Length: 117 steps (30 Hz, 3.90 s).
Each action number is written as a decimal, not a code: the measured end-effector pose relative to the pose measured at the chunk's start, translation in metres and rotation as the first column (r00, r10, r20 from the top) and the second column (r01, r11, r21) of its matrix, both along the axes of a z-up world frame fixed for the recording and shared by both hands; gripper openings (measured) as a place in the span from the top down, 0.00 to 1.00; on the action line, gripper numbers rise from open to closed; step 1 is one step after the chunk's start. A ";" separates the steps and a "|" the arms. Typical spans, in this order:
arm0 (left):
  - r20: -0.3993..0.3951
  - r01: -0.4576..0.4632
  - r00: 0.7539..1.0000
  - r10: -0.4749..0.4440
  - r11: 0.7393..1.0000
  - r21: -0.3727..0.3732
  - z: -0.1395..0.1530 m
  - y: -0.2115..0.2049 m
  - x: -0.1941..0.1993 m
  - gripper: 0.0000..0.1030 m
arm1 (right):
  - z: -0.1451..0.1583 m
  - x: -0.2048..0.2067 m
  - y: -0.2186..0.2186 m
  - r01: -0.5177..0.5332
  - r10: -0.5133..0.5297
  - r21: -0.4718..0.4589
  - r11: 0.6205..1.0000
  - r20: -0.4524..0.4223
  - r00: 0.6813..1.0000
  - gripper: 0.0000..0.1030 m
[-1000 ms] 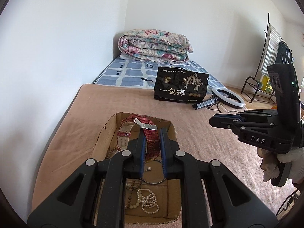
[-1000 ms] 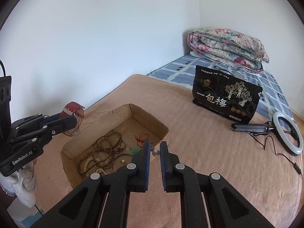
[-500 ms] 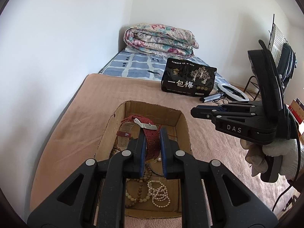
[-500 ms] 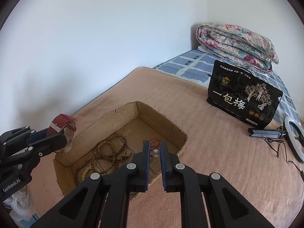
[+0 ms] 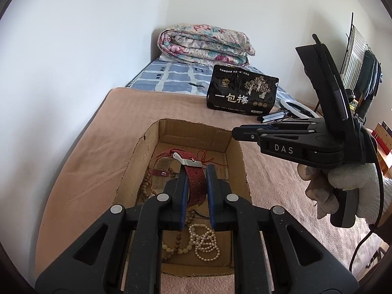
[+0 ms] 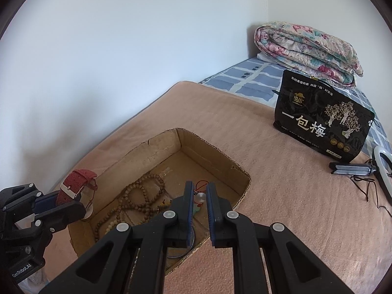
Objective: Organize jewelry
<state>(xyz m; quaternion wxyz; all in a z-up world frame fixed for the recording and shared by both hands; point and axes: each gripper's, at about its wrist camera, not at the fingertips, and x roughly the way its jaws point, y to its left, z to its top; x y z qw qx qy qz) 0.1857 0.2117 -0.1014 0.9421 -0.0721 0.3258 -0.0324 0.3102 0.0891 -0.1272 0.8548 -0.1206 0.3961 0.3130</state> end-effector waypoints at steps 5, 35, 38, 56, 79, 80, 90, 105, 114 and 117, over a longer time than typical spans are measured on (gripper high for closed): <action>-0.002 0.000 1.000 0.000 1.000 0.000 0.000 0.000 0.000 0.88 | 0.000 0.000 0.002 -0.002 0.002 0.004 1.000 0.004 1.000 0.82; 0.062 -0.009 0.998 0.005 0.998 0.062 0.026 -0.017 -0.026 0.35 | 0.035 -0.033 -0.006 0.034 -0.029 -0.031 0.999 0.131 0.991 0.09; 0.074 -0.013 0.997 0.008 0.997 0.070 0.034 -0.019 -0.033 0.35 | 0.044 -0.039 -0.011 0.043 -0.040 -0.019 0.999 0.139 0.989 0.08; 0.142 -0.055 0.989 0.038 0.992 0.117 0.081 -0.032 -0.096 0.16 | 0.097 -0.096 -0.057 0.101 -0.104 0.027 0.995 0.180 0.978 0.00; 0.155 -0.164 0.978 0.140 0.974 0.157 0.097 -0.039 -0.169 0.00 | 0.096 -0.172 -0.102 0.155 -0.152 0.004 0.988 0.221 0.963 0.00; 0.154 -0.168 0.977 0.144 0.973 0.157 0.097 -0.039 -0.170 0.00 | 0.096 -0.173 -0.103 0.156 -0.152 0.000 0.988 0.225 0.962 0.00; 0.150 -0.172 0.978 0.148 0.972 0.163 0.096 -0.044 -0.172 0.00 | 0.099 -0.181 -0.114 0.172 -0.171 0.016 0.985 0.240 0.956 0.00; 0.141 -0.170 0.979 0.149 0.974 0.150 0.095 -0.046 -0.174 0.00 | 0.101 -0.183 -0.120 0.181 -0.180 0.021 0.983 0.246 0.952 0.00; 0.128 -0.173 0.980 0.154 0.972 0.157 0.092 -0.044 -0.173 0.00 | 0.101 -0.183 -0.120 0.183 -0.182 0.019 0.983 0.248 0.952 0.00; 0.131 -0.179 0.979 0.158 0.971 0.162 0.092 -0.043 -0.172 0.00 | 0.101 -0.183 -0.120 0.183 -0.182 0.019 0.983 0.248 0.952 0.00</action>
